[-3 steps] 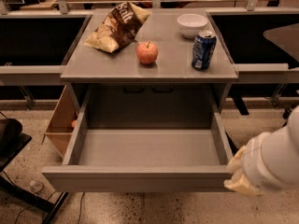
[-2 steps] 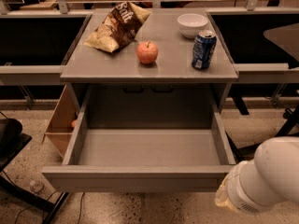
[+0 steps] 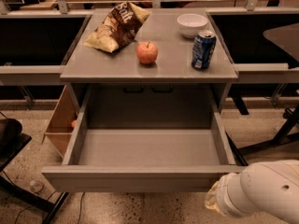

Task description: Close top drawer

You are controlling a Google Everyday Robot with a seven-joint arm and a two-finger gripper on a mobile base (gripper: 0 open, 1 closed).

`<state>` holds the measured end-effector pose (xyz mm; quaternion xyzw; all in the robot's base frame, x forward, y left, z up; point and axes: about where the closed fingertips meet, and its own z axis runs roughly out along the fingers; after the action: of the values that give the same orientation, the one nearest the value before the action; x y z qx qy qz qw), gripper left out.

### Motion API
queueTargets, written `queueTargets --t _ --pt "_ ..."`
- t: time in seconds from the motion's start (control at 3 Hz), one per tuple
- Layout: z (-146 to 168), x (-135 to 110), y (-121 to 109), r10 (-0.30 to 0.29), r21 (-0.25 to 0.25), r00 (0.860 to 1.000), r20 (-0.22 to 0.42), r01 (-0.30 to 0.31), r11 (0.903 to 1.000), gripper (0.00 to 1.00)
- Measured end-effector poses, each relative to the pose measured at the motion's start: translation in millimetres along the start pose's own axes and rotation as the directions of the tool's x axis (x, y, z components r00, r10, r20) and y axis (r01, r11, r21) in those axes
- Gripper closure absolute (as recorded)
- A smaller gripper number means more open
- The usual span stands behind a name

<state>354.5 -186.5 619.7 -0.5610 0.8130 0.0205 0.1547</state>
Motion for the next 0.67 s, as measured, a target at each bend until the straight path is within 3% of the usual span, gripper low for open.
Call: queueTargets --t 0.33,0.67 --pt "17 -9 -19 -0.005 0.064 0.997 0.076 0.000 0.9980 1.00" --pt "30 -40 -41 -0.033 0.127 0.984 0.176 0.011 0.9919 1.00"
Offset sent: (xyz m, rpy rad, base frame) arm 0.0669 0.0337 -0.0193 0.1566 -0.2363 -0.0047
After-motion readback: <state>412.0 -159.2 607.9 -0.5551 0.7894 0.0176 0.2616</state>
